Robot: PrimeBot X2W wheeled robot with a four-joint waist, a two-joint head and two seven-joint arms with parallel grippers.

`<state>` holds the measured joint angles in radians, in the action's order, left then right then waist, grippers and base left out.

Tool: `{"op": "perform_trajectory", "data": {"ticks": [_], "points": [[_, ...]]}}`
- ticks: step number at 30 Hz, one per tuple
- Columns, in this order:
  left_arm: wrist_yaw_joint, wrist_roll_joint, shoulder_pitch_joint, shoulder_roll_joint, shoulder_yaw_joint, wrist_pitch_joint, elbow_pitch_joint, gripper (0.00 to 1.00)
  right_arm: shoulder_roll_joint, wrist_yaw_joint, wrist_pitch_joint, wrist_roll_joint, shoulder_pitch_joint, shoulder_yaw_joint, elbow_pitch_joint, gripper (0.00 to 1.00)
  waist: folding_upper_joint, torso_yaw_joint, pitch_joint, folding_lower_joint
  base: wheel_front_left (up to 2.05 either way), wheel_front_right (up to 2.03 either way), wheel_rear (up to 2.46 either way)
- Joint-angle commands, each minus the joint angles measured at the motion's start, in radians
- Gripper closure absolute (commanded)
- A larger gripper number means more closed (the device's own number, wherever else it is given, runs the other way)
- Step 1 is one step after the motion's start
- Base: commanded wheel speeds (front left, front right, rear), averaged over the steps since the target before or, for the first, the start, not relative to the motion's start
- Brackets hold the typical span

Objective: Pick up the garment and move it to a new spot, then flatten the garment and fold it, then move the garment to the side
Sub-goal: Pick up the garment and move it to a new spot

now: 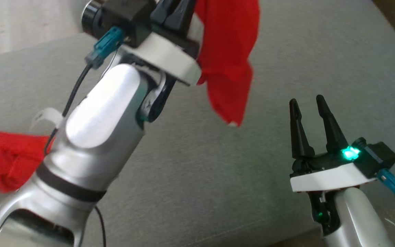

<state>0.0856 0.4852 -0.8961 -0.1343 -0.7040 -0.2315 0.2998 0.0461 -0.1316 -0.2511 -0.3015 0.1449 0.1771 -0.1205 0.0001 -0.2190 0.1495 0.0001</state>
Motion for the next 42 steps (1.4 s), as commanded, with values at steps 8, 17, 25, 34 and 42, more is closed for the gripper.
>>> {"op": "perform_trajectory", "data": {"ticks": [8, 17, 25, 34, 42], "points": [[0.009, -0.022, -0.069, 0.038, 0.039, -0.026, 0.111, 0.61, 0.004, 0.001, -0.011, -0.022, 0.046, 0.020, 0.051, 0.00, -0.0001, -0.087, 0.041, -0.0001, 0.00, 0.00, 0.00], [-0.017, -0.044, 0.038, 0.023, 0.072, -0.030, 0.184, 0.00, 0.004, 0.001, -0.011, 0.002, 0.042, -0.021, 0.055, 0.00, -0.0001, -0.003, 0.047, -0.0001, 0.00, 0.00, 0.00], [-0.007, -0.115, 0.285, -0.066, 0.245, -0.030, -0.018, 0.00, 0.004, 0.001, -0.011, 0.056, 0.009, -0.060, 0.047, 0.00, -0.0001, 0.129, 0.009, -0.0001, 0.00, 0.00, 0.00], [-0.036, -0.202, 0.663, -0.032, 0.371, -0.030, -0.178, 0.00, 0.004, 0.001, -0.011, 0.106, -0.050, -0.090, 0.014, 0.00, -0.0001, 0.243, -0.056, -0.0001, 0.00, 0.00, 0.00], [-0.070, -0.256, 0.800, 0.048, 0.442, -0.030, -0.213, 0.00, 0.004, 0.001, -0.011, 0.112, -0.082, -0.087, -0.017, 0.00, -0.0001, 0.253, -0.082, -0.0001, 0.00, 0.00, 0.00]]}}
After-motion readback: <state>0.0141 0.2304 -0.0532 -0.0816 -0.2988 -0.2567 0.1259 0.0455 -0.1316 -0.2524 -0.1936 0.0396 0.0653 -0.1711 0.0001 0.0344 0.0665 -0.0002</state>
